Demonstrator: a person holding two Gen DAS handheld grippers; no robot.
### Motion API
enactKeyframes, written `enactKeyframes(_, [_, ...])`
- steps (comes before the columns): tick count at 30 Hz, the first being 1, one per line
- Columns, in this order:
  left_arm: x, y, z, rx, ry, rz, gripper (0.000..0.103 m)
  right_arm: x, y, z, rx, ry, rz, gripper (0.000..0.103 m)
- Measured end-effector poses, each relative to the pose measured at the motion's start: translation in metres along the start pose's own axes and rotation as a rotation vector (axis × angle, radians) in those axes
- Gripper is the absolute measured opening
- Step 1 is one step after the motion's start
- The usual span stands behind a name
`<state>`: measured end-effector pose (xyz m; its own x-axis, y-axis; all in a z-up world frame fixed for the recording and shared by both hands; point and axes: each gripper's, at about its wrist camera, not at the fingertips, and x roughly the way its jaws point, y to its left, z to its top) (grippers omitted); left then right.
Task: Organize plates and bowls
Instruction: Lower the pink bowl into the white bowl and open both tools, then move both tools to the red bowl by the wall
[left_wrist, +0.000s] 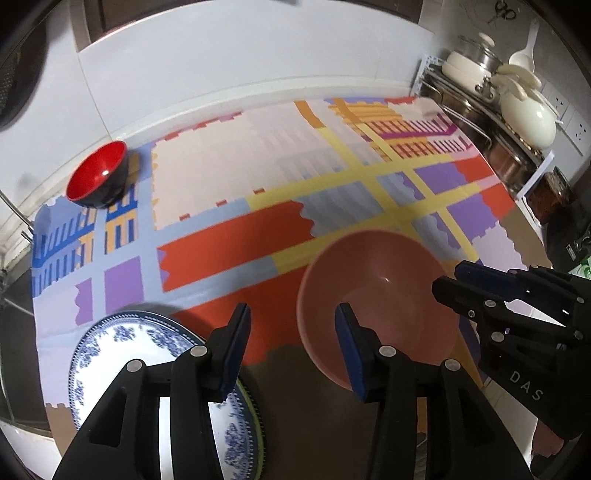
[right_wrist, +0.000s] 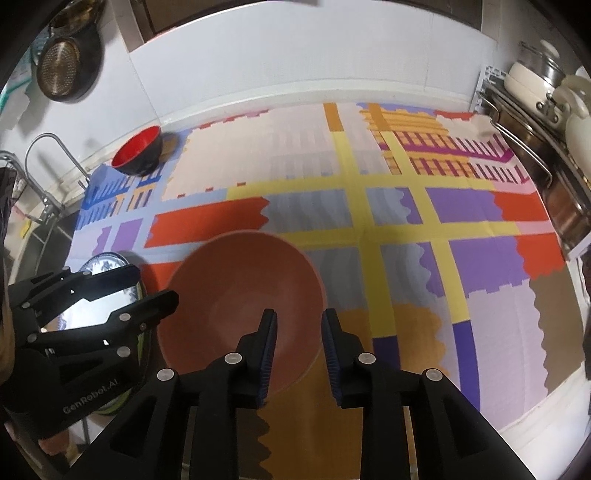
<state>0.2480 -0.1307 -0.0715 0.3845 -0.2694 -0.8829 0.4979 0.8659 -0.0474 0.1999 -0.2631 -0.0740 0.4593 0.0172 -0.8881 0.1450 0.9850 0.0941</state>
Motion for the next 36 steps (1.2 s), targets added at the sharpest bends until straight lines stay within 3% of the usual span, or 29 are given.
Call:
enactKeyframes(31, [-0.055,0.121,0.029,-0.168,-0.163,0.156,0.064,-0.011,0.101,0.079,-0.173,-0.155,0.144,0.026])
enactKeyframes(36, [-0.06,0.14,0.037,-0.19,-0.187,0.195,0.067,-0.01,0.114,0.093,-0.202,-0.181,0.147,0.034])
